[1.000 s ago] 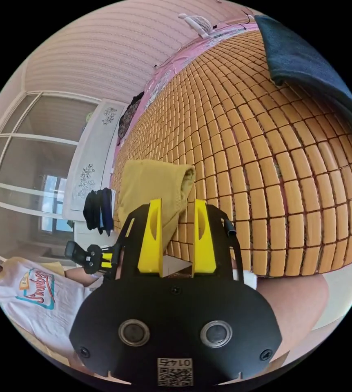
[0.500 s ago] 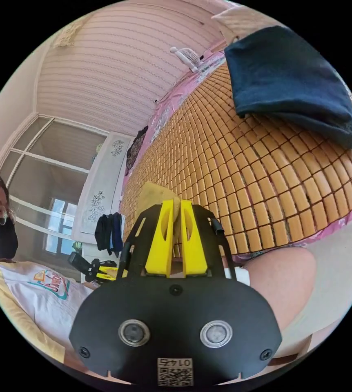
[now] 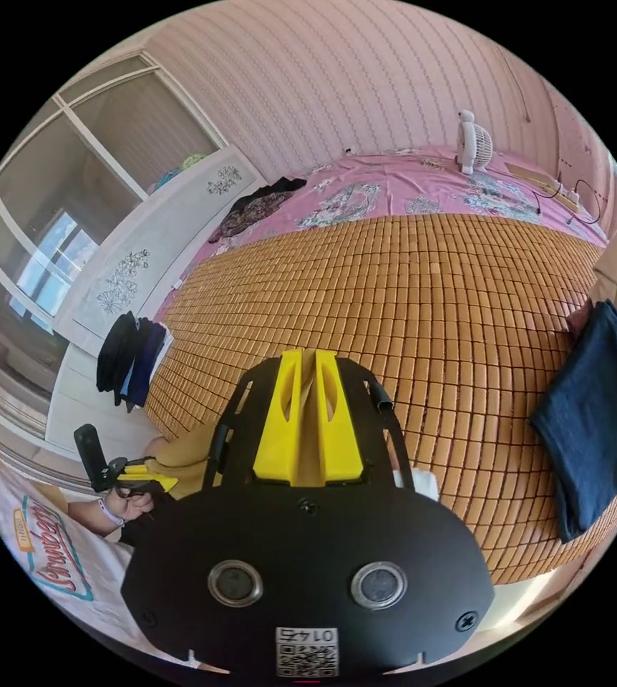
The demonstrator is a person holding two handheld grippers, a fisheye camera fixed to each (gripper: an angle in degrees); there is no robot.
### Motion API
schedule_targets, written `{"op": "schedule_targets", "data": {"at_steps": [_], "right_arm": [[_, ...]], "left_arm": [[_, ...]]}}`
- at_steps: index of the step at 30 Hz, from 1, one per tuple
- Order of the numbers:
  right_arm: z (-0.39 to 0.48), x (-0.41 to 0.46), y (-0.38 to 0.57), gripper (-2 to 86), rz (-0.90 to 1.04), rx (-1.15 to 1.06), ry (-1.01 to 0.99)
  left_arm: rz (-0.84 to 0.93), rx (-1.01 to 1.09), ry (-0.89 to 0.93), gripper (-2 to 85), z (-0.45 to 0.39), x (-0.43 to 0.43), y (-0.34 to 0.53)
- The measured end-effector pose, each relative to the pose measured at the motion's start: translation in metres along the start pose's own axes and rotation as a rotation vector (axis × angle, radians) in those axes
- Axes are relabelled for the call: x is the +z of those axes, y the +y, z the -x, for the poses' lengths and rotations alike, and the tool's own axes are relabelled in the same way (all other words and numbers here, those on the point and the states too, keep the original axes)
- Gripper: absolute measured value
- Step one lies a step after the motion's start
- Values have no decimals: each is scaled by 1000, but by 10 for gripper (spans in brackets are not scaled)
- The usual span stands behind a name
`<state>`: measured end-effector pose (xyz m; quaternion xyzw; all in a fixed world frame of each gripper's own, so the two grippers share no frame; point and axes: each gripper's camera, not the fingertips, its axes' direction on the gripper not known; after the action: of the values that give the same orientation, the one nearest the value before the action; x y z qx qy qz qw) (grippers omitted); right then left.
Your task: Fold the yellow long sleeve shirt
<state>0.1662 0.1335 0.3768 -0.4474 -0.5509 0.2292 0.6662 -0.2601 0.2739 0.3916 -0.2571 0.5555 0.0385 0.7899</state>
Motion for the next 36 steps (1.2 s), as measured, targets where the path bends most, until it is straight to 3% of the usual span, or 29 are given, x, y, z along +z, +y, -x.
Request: {"op": "schedule_targets", "data": {"at_steps": [2, 8, 12, 20, 26, 30, 31, 36], "right_arm": [[7, 33, -17, 35, 102, 46, 4], [53, -16, -4, 11, -39, -205, 28], [68, 23, 17, -2, 234, -363, 139], [78, 131, -13, -9, 398, -343, 187], [68, 105, -32, 0, 368, -293, 71], [75, 60, -31, 108, 160, -397, 221], [73, 64, -32, 168, 174, -436, 264], [41, 111, -42, 165, 432, -380, 208]], "left_arm": [[48, -177, -23, 45, 24, 7, -3], [45, -184, 5, 50, 36, 3, -6], [-13, -160, 10, 54, 32, -8, -6], [22, -153, -224, 68, 31, 2, -4], [11, 31, -416, 87, 1, 0, 6], [25, 51, -480, 111, 1, 3, 13], [40, 18, -438, 112, 7, 3, 14], [65, 6, -338, 101, 20, -4, 18]]}}
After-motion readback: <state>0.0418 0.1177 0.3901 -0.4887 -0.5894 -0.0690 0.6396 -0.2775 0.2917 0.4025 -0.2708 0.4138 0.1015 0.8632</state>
